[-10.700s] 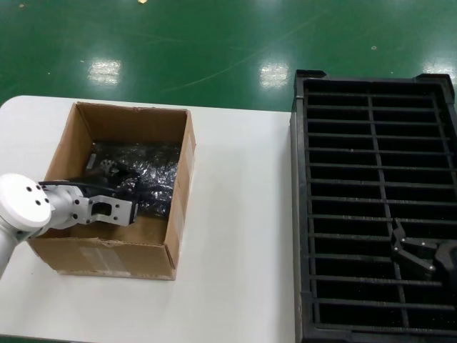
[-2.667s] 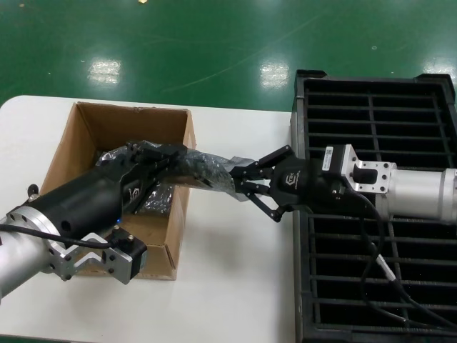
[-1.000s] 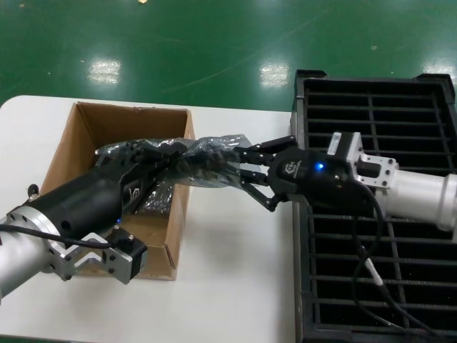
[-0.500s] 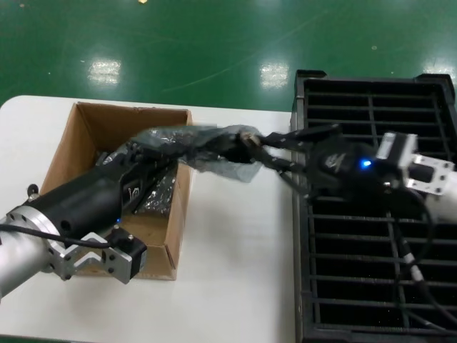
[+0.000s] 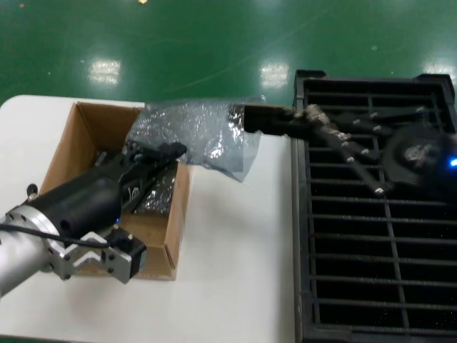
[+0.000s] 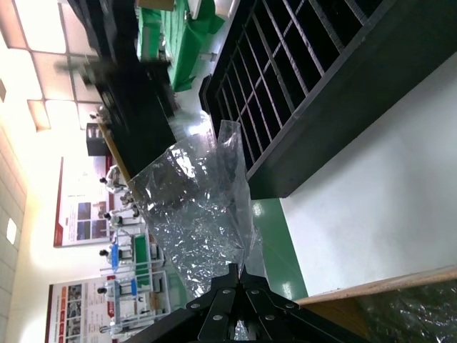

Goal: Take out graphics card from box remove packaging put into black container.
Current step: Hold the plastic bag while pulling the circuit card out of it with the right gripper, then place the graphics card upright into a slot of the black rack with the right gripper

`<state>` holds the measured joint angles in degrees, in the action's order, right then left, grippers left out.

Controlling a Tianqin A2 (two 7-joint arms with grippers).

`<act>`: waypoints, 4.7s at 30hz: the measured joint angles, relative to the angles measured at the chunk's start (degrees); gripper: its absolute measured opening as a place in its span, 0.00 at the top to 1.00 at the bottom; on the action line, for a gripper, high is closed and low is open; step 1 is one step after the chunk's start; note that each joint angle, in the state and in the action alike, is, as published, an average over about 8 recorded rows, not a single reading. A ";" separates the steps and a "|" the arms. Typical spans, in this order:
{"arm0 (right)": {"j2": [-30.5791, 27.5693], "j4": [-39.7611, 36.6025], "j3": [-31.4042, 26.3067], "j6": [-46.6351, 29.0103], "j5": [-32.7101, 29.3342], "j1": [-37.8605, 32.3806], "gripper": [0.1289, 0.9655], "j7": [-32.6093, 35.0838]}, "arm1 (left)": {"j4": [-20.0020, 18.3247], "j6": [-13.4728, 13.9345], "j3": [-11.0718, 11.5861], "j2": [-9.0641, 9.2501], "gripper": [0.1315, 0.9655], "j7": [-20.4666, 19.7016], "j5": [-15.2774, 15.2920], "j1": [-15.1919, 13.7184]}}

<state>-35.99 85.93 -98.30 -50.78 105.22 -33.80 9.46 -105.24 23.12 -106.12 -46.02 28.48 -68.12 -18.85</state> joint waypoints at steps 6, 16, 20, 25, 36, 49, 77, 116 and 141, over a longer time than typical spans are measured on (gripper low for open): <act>-7.88 7.16 4.33 1.59 0.00 5.29 0.93 -1.78 | 0.00 0.00 0.00 0.00 0.99 0.00 0.00 0.00; -20.92 14.59 5.78 2.07 -5.25 10.08 0.93 -8.21 | 0.00 0.00 0.00 0.00 0.99 0.00 0.00 0.00; -23.67 16.94 2.91 1.06 -10.78 8.29 0.93 -13.53 | 0.00 0.00 0.00 0.00 0.99 0.00 0.00 0.00; -24.64 19.91 -1.25 -2.03 -18.59 3.80 0.93 -20.77 | 0.00 0.00 0.00 0.00 0.99 0.00 0.00 0.00; -19.97 24.62 -11.52 -16.99 -34.03 -8.59 0.93 -33.88 | 0.00 0.00 0.00 0.00 0.99 0.00 0.00 0.00; -16.34 25.52 -10.77 -16.01 -39.25 -7.99 0.93 -40.88 | 0.00 0.00 0.00 0.00 0.99 0.00 0.00 0.00; -15.27 26.03 -18.21 -35.53 -38.82 -22.97 0.93 -46.18 | 0.00 0.00 0.00 0.00 0.99 0.00 0.00 0.00; -9.82 23.37 -23.38 -36.21 -46.41 -22.73 0.93 -58.32 | 0.00 0.00 0.00 0.00 0.99 0.00 0.00 0.00; -11.75 25.08 -21.63 -35.82 -46.94 -19.52 0.93 -55.36 | 0.00 0.00 0.00 0.00 0.99 0.00 0.00 0.00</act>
<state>-47.74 111.01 -119.93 -86.60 58.27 -53.32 -45.91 -105.24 23.12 -106.12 -46.01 28.48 -68.12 -18.85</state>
